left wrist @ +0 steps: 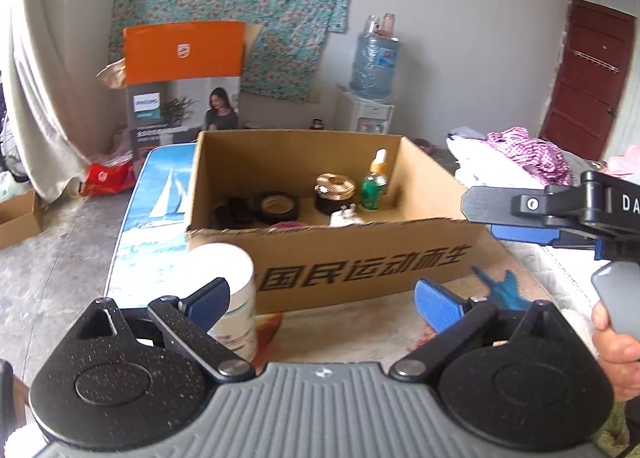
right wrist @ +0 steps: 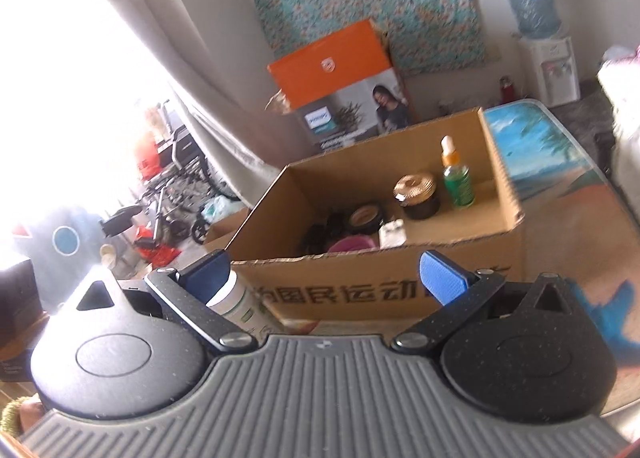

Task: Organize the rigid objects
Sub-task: 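Move the right gripper back out to the white supplement bottle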

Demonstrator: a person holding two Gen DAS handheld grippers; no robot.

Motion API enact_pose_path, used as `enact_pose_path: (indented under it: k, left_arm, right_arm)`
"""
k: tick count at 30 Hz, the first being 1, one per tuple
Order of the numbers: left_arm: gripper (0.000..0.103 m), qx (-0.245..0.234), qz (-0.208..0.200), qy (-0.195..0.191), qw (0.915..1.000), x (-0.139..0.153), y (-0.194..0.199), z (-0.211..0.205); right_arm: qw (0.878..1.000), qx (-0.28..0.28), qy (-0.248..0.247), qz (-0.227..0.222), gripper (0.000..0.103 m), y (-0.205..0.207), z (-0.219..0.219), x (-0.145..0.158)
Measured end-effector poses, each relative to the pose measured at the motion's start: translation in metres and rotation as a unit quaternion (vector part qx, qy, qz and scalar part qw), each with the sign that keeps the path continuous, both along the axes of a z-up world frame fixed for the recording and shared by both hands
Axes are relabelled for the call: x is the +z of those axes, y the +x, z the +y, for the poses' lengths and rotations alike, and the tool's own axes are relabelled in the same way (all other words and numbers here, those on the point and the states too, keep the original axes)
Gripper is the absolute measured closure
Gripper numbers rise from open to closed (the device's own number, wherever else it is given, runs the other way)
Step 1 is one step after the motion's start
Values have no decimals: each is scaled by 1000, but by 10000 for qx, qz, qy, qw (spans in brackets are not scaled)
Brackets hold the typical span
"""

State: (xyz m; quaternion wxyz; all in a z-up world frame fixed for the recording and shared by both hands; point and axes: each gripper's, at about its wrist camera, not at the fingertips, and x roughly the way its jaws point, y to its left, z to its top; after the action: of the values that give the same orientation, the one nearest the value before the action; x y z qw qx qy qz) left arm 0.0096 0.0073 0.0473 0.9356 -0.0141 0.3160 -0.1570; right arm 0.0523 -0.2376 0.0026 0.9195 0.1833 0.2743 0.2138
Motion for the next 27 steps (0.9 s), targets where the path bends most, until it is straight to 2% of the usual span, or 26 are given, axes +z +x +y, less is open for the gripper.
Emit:
enact_pose_path:
  k: [10, 22, 25, 27]
  left_arm:
    - [3, 292, -5, 64, 9996, -20, 7, 21]
    - [4, 690, -203, 501, 9962, -37, 26, 15]
    - [6, 752, -240, 610, 9950, -42, 30, 12]
    - [12, 830, -173, 632, 9944, -46, 34, 12]
  right_arm:
    - [9973, 463, 224, 528, 1, 20, 34, -21]
    - [9910, 1031, 345, 777, 1, 52, 69, -26]
    - [9875, 1218, 392, 918, 2, 65, 84, -29]
    - [9842, 1331, 498, 1056, 3, 74, 93, -32]
